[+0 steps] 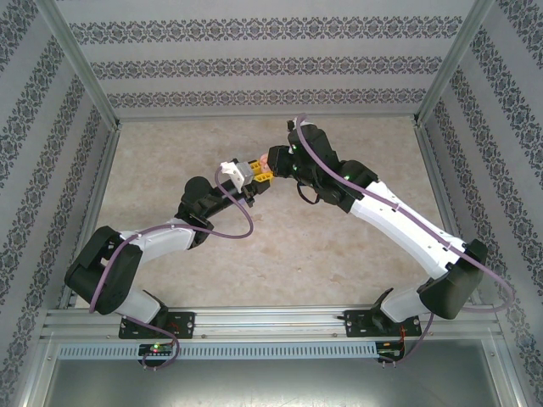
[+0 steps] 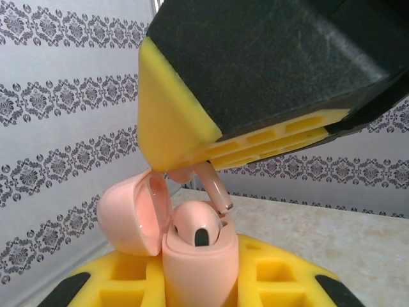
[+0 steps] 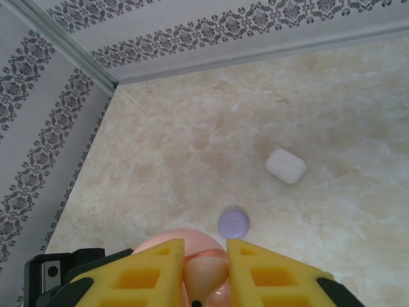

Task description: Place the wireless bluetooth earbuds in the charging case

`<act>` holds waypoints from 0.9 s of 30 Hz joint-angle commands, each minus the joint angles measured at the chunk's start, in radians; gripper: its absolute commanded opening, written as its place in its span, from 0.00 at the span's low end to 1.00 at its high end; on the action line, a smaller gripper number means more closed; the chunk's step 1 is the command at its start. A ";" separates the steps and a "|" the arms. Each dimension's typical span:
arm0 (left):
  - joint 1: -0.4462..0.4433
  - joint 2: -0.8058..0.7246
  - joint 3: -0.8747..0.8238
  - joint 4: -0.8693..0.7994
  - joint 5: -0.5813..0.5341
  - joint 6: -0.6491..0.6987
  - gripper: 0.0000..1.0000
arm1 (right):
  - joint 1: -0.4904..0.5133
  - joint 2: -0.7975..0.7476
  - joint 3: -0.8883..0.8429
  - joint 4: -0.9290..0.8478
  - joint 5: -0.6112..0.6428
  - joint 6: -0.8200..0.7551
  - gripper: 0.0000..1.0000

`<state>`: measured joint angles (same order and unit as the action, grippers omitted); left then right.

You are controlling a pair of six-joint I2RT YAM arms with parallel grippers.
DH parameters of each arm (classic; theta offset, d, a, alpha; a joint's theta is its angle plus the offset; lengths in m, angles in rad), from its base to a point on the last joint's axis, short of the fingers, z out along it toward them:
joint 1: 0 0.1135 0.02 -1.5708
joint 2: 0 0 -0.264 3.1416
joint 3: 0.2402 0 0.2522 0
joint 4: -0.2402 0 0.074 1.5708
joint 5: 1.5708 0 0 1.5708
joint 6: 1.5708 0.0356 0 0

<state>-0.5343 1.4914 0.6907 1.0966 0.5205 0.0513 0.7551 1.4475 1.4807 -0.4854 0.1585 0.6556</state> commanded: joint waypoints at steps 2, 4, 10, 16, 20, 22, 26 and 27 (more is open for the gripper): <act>0.004 -0.032 0.018 0.053 0.053 -0.014 0.00 | -0.004 0.030 0.003 -0.001 -0.016 0.006 0.23; 0.005 -0.034 0.017 0.052 0.050 -0.014 0.00 | -0.006 0.033 0.002 -0.002 -0.012 0.006 0.23; 0.005 -0.034 0.017 0.048 0.057 -0.009 0.00 | -0.010 0.027 -0.014 0.002 0.010 0.003 0.23; 0.005 -0.035 0.016 0.042 0.065 -0.006 0.00 | -0.018 0.026 -0.020 0.008 0.015 0.007 0.23; 0.005 -0.034 0.014 0.036 0.072 -0.007 0.00 | -0.020 0.030 -0.013 0.013 0.009 0.009 0.23; 0.005 -0.033 0.015 0.037 0.074 -0.009 0.00 | -0.019 0.032 -0.007 0.014 0.004 0.009 0.23; 0.003 -0.034 0.019 0.035 0.080 -0.010 0.00 | -0.020 0.037 -0.006 0.014 0.003 0.008 0.23; 0.003 -0.032 0.022 0.031 0.087 -0.010 0.00 | -0.020 0.039 -0.005 0.014 0.006 0.008 0.23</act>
<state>-0.5282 1.4914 0.6907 1.0832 0.5285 0.0441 0.7479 1.4586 1.4796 -0.4778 0.1585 0.6556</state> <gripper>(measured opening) 0.211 0.228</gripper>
